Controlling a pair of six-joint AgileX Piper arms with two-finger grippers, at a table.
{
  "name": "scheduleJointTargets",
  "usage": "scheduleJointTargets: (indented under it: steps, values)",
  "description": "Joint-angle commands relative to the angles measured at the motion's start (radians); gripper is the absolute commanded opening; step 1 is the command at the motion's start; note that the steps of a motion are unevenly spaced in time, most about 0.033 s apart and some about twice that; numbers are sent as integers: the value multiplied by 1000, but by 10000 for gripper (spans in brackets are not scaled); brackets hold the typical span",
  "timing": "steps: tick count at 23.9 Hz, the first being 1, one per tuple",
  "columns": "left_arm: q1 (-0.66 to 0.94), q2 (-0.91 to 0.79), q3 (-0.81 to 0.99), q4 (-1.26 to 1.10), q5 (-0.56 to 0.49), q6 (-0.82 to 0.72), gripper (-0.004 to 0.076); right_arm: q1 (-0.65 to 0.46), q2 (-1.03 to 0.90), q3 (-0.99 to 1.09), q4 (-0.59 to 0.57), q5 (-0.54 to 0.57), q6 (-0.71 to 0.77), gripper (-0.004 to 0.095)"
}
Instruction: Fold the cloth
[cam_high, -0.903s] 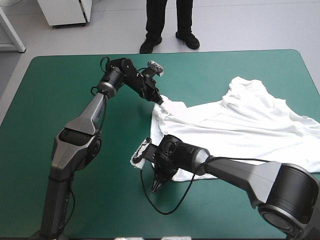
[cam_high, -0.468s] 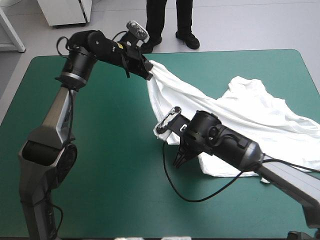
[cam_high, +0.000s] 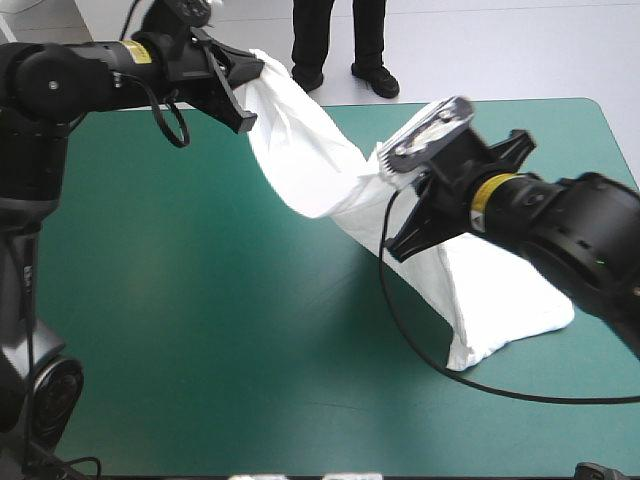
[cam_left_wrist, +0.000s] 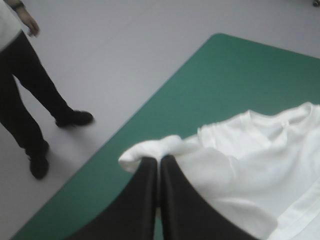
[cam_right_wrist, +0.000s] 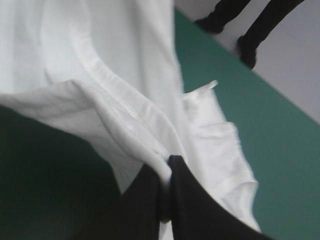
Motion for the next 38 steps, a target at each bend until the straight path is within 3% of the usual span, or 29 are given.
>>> scheduleJointTargets:
  steps: [1,5,12,21,27,30,32,35,38]
  values:
    - [0,-133,-27,-8,-160,-12,-10,-7,-61,-107,-122,0,-9,-13]
    - [0,-222,-27,-14,-250,-20,-10,-7,-69,-227,-227,0,-10,-13]
    - [0,-354,-27,-17,-356,-34,-10,-7,-59,-451,-311,-7,-19,-13]
    - [0,-450,-27,-47,-369,-62,-10,-7,-57,-658,-215,-71,-41,-13]
    - [0,-376,-27,24,-334,-218,-10,-7,10,-662,-210,-84,-22,-13]
    - [0,-290,-27,48,-379,-218,-10,-7,89,-662,-323,-150,0,-13]
    - [0,-240,-27,50,-469,-223,-10,-13,131,-662,-446,-192,50,-14]
    - [0,-176,-27,83,-649,-230,-10,-189,200,-663,-415,-299,126,-17]
    - [9,-95,-27,82,-867,-238,-10,-450,286,-667,-165,-487,142,-17]
